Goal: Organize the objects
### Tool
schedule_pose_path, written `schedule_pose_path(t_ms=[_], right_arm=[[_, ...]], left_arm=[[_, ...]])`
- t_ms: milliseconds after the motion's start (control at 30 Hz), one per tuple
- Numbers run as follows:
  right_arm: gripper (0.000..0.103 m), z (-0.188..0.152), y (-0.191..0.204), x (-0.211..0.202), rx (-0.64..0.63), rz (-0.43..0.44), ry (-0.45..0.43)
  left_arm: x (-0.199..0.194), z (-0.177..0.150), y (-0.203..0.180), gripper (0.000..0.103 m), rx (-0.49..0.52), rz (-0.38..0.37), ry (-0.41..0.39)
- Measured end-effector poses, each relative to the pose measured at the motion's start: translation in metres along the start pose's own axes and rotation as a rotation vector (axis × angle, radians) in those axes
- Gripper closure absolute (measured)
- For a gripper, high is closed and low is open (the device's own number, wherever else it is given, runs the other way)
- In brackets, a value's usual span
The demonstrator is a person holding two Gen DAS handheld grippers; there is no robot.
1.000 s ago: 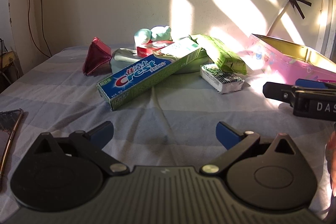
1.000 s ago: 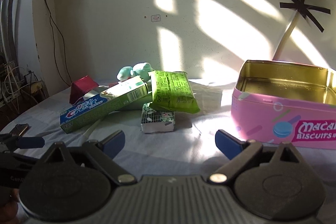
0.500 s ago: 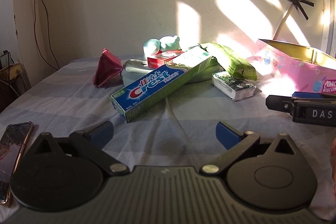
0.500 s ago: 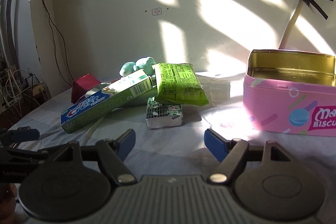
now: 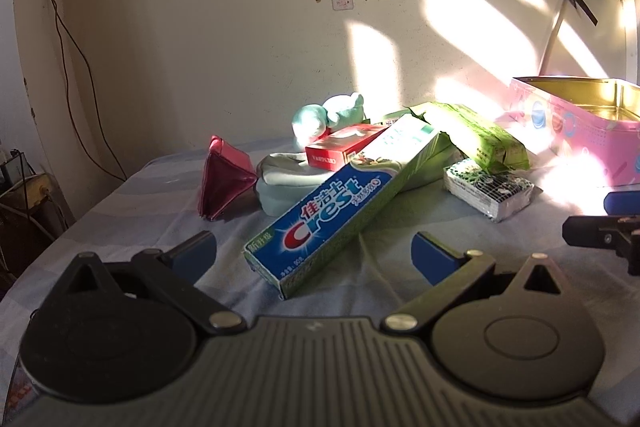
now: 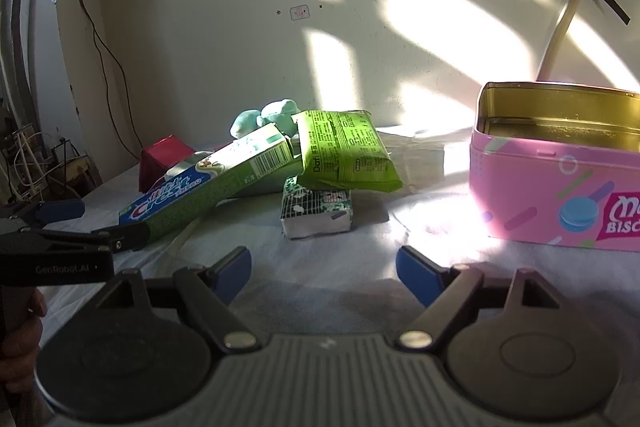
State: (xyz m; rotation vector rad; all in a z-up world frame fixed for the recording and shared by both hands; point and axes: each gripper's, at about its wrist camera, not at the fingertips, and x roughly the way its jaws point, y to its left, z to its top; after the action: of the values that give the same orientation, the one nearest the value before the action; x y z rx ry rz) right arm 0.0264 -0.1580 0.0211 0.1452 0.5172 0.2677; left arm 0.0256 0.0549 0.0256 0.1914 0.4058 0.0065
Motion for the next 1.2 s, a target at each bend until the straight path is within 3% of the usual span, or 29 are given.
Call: schedule_pose_path(t_ms=[633, 867, 900, 1000, 1200], right_arm=[[0.018, 0.000, -0.005, 0.006, 0.026, 0.022, 0.025], [0.018, 0.000, -0.006, 0.007, 0.031, 0.029, 0.029], [0.018, 0.001, -0.006, 0.007, 0.031, 0.029, 0.030], [0.018, 0.000, -0.005, 0.006, 0.030, 0.027, 0.028], [0.018, 0.001, -0.005, 0.004, 0.036, 0.024, 0.020]], left_arm=[[0.029, 0.005, 0.010, 0.000, 0.011, -0.010, 0.027], [0.054, 0.004, 0.015, 0.000, -0.024, -0.052, 0.118], [0.055, 0.004, 0.015, 0.013, -0.030, -0.061, 0.126], [0.057, 0.002, 0.013, 0.033, -0.025, -0.021, 0.153], [0.032, 0.002, 0.001, 0.046, -0.040, -0.075, 0.166]])
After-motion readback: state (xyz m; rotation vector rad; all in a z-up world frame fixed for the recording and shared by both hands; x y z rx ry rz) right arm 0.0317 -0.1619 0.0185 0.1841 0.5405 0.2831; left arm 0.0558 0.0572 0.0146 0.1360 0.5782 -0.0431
